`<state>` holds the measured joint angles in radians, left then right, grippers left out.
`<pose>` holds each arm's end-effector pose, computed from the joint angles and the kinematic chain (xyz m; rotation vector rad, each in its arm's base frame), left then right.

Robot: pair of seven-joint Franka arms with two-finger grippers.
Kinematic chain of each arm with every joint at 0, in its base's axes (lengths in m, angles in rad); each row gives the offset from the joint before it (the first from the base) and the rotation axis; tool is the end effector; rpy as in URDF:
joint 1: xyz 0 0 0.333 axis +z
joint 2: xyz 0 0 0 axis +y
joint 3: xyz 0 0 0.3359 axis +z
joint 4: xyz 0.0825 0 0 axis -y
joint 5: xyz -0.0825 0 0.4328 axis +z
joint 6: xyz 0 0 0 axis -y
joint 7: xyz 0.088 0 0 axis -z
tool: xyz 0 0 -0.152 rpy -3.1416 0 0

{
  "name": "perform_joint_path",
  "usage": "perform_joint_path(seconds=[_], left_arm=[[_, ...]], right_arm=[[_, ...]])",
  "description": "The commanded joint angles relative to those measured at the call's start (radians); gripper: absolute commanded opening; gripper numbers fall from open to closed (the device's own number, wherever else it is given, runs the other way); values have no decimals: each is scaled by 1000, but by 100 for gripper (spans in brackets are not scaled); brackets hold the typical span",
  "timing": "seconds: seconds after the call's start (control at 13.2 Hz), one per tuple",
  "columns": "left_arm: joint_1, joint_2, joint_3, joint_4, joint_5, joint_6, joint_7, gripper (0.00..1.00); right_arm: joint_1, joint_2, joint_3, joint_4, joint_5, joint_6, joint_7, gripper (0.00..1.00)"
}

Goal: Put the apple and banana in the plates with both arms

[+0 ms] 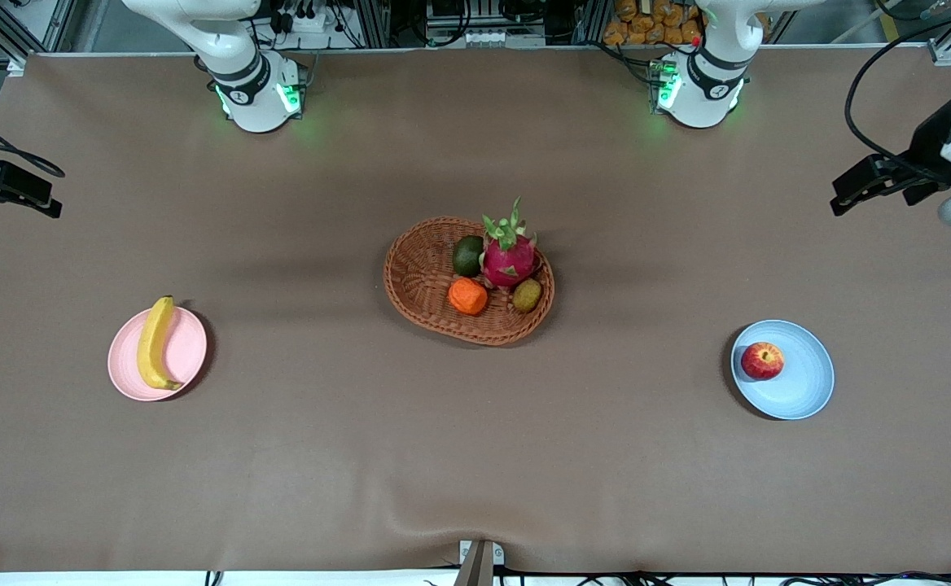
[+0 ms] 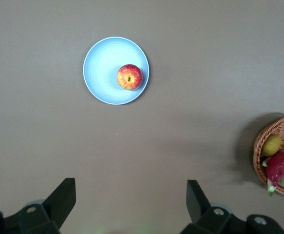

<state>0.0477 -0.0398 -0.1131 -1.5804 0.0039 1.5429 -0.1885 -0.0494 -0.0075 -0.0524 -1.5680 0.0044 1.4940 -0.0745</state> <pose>0.5863 -0.0390 0.6155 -3.1276 -0.1931 -0.0048 0.5866 -0.0593 0.5989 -3.1290 0.0424 0.1030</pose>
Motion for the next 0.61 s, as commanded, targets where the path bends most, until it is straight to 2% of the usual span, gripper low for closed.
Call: perform_joint_path(seconds=[0.0, 0.53], left_arm=[[17, -25, -5, -3, -1, 5, 32, 100], [18, -11, -5, 42, -16, -6, 26, 100]], right_arm=[[5, -19, 9, 2, -14, -24, 106, 100], [8, -16, 8, 3, -17, -9, 68, 100]])
